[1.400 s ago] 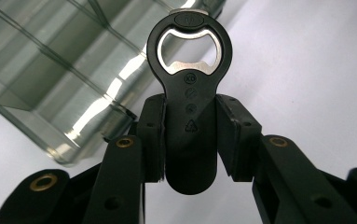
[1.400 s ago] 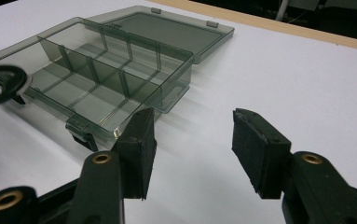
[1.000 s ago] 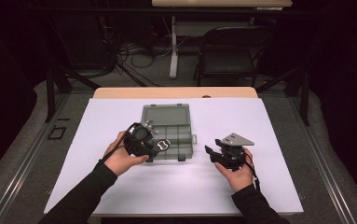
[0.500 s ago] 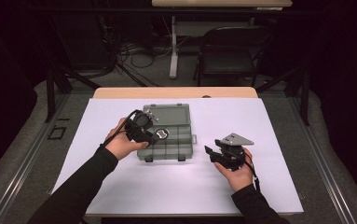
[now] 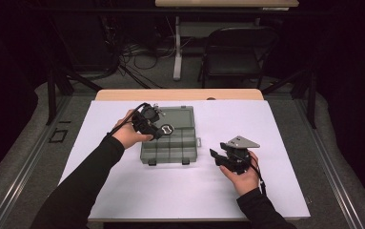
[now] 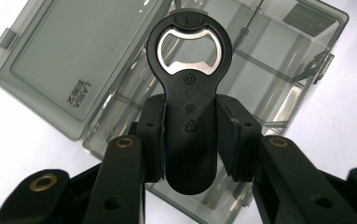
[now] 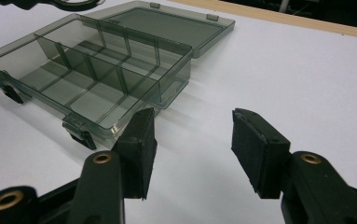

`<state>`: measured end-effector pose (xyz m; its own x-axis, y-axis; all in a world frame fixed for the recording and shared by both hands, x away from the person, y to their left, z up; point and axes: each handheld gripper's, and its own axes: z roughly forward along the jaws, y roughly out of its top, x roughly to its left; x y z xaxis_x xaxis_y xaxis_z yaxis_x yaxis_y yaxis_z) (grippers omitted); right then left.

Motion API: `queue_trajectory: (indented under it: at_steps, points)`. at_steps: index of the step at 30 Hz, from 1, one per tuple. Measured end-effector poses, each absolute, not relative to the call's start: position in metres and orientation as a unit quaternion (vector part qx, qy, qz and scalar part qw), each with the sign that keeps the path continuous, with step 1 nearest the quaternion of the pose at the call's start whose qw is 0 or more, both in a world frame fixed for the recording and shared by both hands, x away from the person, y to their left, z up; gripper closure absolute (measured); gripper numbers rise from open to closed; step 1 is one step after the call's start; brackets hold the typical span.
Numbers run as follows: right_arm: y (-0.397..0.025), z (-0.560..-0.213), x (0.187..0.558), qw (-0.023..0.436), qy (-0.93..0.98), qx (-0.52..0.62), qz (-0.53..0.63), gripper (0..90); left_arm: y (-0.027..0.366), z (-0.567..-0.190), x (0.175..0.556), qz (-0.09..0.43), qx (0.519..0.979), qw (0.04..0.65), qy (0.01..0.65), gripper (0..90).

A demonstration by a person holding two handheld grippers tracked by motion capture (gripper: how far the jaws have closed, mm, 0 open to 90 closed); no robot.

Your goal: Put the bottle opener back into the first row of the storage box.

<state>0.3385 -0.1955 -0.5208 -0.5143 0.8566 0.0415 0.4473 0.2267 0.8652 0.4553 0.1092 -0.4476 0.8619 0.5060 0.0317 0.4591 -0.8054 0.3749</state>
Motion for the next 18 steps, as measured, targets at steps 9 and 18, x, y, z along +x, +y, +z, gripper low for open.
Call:
queue_trajectory:
  at_steps: [9, 18]
  points:
    - [-0.195, -0.521, 0.339, 0.228, 0.751, 0.435, 0.442, 49.7, 0.100, -0.457, 0.471, 0.059, 0.963, 0.156, 0.214, 65.0]
    - [-0.194, -0.523, 0.341, 0.219, 0.751, 0.437, 0.445, 49.8, 0.084, -0.466, 0.478, 0.059, 0.970, 0.138, 0.193, 64.9]
